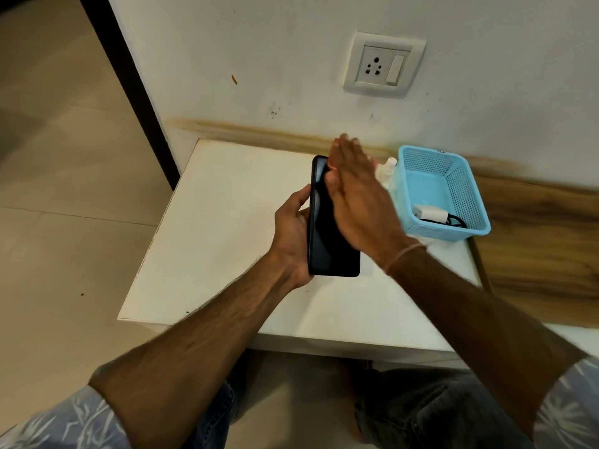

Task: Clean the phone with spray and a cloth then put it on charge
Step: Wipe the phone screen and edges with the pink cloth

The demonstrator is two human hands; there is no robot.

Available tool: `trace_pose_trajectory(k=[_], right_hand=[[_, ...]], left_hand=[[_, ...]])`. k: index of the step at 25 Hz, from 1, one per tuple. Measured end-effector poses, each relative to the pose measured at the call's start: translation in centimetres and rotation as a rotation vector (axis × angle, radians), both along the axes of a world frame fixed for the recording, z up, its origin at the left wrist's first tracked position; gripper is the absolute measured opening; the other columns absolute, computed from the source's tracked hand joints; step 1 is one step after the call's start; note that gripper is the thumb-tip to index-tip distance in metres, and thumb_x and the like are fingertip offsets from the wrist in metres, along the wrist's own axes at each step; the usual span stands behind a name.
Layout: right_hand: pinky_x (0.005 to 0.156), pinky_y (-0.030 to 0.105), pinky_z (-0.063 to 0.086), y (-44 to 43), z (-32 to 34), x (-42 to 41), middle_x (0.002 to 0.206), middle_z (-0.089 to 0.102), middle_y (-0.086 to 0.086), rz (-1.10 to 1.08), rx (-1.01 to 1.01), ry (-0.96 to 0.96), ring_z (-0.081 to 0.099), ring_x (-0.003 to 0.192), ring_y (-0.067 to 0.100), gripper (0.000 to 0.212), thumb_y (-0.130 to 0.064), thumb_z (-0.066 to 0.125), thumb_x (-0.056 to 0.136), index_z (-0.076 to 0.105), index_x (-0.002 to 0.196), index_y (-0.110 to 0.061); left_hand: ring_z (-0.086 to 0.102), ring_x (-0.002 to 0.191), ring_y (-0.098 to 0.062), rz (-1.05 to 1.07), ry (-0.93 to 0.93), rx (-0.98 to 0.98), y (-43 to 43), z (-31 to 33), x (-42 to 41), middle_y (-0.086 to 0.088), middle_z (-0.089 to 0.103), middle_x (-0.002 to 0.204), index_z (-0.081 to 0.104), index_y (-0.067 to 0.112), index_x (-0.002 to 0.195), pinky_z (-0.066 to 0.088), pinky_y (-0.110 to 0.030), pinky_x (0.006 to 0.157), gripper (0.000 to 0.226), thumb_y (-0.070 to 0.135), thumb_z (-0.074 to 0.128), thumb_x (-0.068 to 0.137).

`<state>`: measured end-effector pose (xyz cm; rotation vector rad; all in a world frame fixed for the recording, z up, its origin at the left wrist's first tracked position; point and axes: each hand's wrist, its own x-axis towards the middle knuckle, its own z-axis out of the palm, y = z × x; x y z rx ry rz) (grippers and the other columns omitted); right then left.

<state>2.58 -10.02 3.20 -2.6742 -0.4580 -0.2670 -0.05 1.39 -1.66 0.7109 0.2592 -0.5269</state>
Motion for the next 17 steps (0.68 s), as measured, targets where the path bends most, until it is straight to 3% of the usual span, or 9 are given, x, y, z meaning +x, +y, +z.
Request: trace_pose_trajectory(k=[5,8,11,14,17], right_hand=[[0.121,0.040,0.013,0.6,-2.4,-5.4,0.161,0.013,0.003,0.319,-0.095,-0.015,0.004,0.149,0.015,0.052,-0.030,0.024,0.104,0.019,0.152,-0.012],[0.121,0.040,0.016,-3.1,-2.3,-5.5,0.160,0.017,0.005,0.352,-0.170,-0.096,0.009,0.148,0.016,0.051,-0.027,0.028,0.104,0.022,0.151,-0.008],[0.121,0.039,0.009,-3.1,-1.2,-2.4,0.160,0.014,0.006,0.113,-0.090,-0.041,0.006,0.149,0.016,0.051,-0.026,0.027,0.105,0.019,0.151,-0.007],[0.122,0.036,0.002,0.4,-0.3,-0.3,0.161,0.008,0.007,0.024,-0.026,-0.012,0.001,0.149,0.017,0.052,-0.028,0.025,0.105,0.015,0.152,-0.008],[0.122,0.036,0.007,1.2,-1.3,-2.6,0.160,0.011,0.008,0.201,-0.077,-0.058,0.003,0.149,0.017,0.052,-0.028,0.027,0.105,0.017,0.152,-0.008]], left_hand=[[0.066,0.109,-0.035,0.035,-0.007,-0.072,0.9,-0.1,0.2,-0.019,0.070,0.118,0.074,0.006,0.112,0.052,-0.042,0.099,0.061,0.055,0.045,0.091],[0.070,0.092,-0.029,0.005,-0.017,-0.032,1.4,0.1,0.5,-0.013,0.073,0.107,0.074,0.009,0.114,0.056,-0.037,0.083,0.060,0.058,0.051,0.087],[0.067,0.079,-0.027,0.010,0.004,0.004,0.8,0.2,0.3,-0.008,0.071,0.095,0.075,0.016,0.102,0.052,-0.034,0.074,0.050,0.059,0.054,0.086],[0.070,0.087,-0.028,0.024,0.014,0.033,0.5,0.1,0.1,-0.009,0.072,0.102,0.077,0.015,0.100,0.053,-0.036,0.079,0.050,0.058,0.054,0.087],[0.072,0.104,-0.029,0.037,0.008,0.030,1.1,0.3,0.2,-0.012,0.073,0.118,0.076,0.012,0.116,0.058,-0.038,0.084,0.058,0.057,0.052,0.089]])
